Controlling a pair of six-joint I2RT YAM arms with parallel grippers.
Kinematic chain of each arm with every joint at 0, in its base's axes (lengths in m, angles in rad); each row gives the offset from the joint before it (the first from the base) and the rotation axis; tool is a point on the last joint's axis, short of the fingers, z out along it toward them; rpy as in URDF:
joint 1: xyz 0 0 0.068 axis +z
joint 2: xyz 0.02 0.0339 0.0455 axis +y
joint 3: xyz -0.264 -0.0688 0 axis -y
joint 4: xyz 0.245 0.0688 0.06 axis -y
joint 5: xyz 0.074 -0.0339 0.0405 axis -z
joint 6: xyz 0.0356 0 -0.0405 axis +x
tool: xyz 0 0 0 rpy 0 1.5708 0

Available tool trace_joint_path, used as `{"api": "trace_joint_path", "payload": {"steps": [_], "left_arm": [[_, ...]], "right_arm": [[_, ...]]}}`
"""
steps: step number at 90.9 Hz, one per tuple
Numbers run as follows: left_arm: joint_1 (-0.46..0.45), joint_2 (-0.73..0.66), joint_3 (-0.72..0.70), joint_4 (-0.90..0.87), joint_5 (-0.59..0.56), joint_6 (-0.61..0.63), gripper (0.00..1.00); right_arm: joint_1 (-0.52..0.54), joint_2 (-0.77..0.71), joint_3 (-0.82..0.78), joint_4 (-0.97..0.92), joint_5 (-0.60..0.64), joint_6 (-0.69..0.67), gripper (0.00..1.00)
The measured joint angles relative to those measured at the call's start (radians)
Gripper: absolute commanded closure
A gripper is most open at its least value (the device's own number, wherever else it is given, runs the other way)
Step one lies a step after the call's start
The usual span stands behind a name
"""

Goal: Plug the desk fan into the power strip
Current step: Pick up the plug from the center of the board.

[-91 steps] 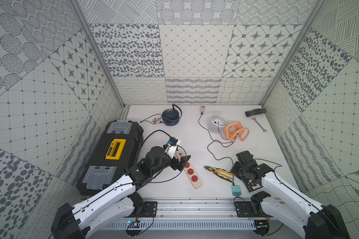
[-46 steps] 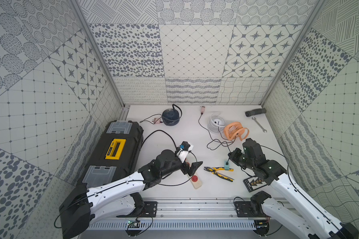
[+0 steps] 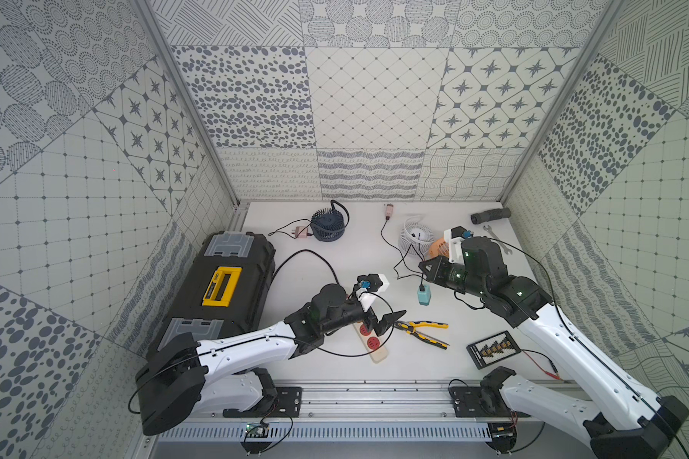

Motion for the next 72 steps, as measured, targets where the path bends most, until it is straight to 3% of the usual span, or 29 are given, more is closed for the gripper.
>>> {"api": "trace_joint_path", "payload": {"steps": [42, 72], "left_arm": [[0.008, 0.059, -0.029, 0.096, 0.042, 0.105, 0.02], [0.008, 0.125, -0.034, 0.18, 0.083, 0.093, 0.27]], "right_arm": [[0.048, 0.044, 0.001, 0.129, -0.325, -0.163, 1.0], [0.055, 0.045, 0.0, 0.201, -0.423, -0.166, 1.0]]}}
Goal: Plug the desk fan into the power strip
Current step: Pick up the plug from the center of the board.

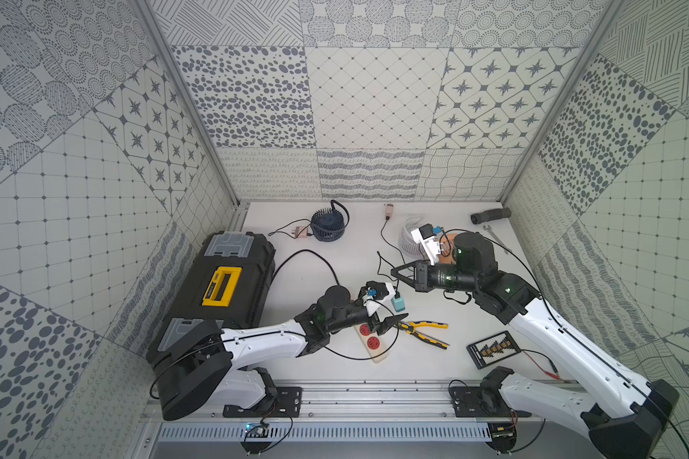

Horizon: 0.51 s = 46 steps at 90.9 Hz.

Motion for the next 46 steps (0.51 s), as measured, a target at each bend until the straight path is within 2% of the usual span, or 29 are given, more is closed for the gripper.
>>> {"api": "trace_joint_path", "payload": {"steps": [37, 46], "left_arm": [[0.0, 0.047, -0.025, 0.122, -0.006, -0.039, 0.6], [0.0, 0.046, -0.032, 0.146, -0.008, -0.047, 0.63]], "right_arm": [[0.003, -0.03, 0.0, 0.03, -0.014, 0.003, 1.0], [0.003, -0.043, -0.001, 0.031, -0.007, 0.004, 1.0]]}}
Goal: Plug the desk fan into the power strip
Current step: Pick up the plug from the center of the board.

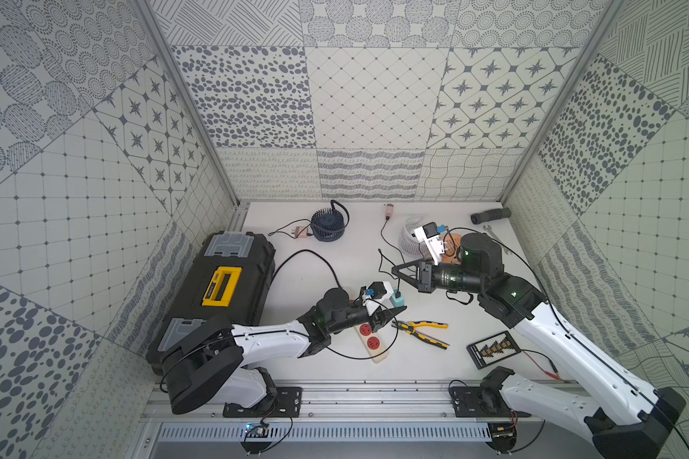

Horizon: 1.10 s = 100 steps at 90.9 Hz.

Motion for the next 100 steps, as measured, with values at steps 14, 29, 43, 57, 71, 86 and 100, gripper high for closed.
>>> {"api": "trace_joint_path", "payload": {"steps": [14, 29, 43, 57, 71, 86, 100], "left_arm": [[0.0, -0.011, -0.016, 0.024, -0.004, -0.002, 0.71], [0.0, -0.034, -0.021, 0.004, -0.021, 0.004, 0.75], [0.0, -0.066, 0.019, -0.122, -0.065, 0.029, 0.77], [0.0, -0.082, 0.078, -0.288, -0.121, 0.049, 0.77], [0.0, -0.082, 0.139, -0.455, -0.168, 0.045, 0.77], [0.0, -0.085, 0.183, -0.57, -0.185, 0.024, 0.77], [0.011, -0.086, 0.197, -0.62, -0.199, 0.001, 0.77]], "right_arm": [[0.0, -0.007, -0.008, 0.008, 0.016, 0.0, 1.0], [-0.001, -0.021, -0.024, 0.002, 0.087, 0.002, 0.76], [0.0, -0.009, -0.01, -0.108, 0.211, -0.015, 0.52], [0.034, 0.043, 0.02, -0.226, 0.314, -0.045, 0.42], [0.127, 0.081, 0.025, -0.276, 0.388, -0.06, 0.4], [0.177, 0.098, 0.027, -0.309, 0.492, -0.066, 0.34], [0.194, 0.074, 0.033, -0.327, 0.587, -0.071, 0.32]]}}
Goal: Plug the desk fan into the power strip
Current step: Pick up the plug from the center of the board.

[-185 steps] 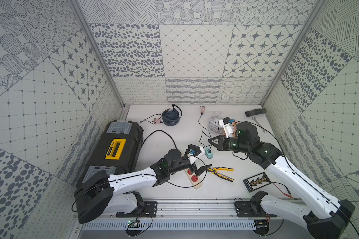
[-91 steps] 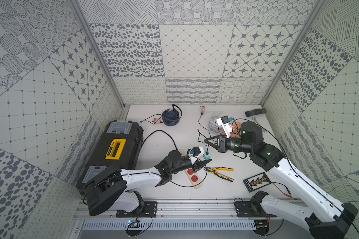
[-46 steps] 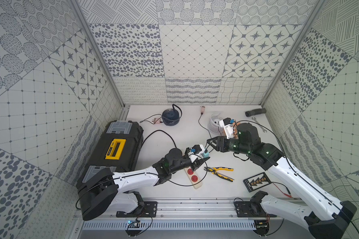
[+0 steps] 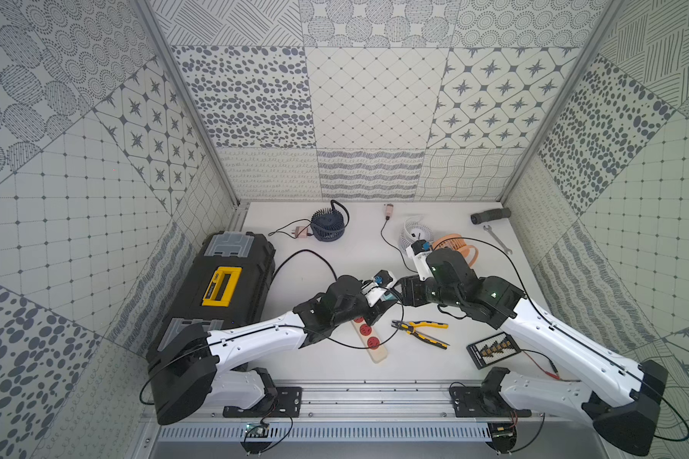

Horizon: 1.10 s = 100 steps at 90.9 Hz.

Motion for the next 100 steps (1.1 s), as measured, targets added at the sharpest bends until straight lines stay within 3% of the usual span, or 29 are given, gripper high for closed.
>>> {"api": "trace_joint_path", "payload": {"steps": [21, 40, 52, 73, 88, 100], "left_arm": [[0.028, 0.0, 0.018, -0.057, 0.005, -0.047, 0.76], [0.037, 0.0, 0.029, -0.079, 0.034, -0.072, 0.76], [0.04, -0.001, 0.029, -0.09, 0.048, -0.081, 0.76], [0.042, -0.005, 0.029, -0.1, 0.05, -0.1, 0.76], [0.042, -0.002, 0.029, -0.099, 0.047, -0.127, 0.75], [0.046, 0.003, 0.03, -0.098, 0.042, -0.146, 0.75]], "right_arm": [[0.004, -0.102, -0.006, 0.01, -0.01, -0.023, 0.32], [0.038, -0.064, -0.051, 0.062, -0.068, -0.048, 0.32], [0.043, -0.036, -0.057, 0.096, -0.055, -0.043, 0.21], [0.04, -0.038, -0.147, 0.262, -0.026, 0.117, 0.2], [0.036, -0.032, -0.226, 0.413, -0.076, 0.264, 0.24], [0.036, 0.003, -0.23, 0.481, -0.121, 0.29, 0.25]]}}
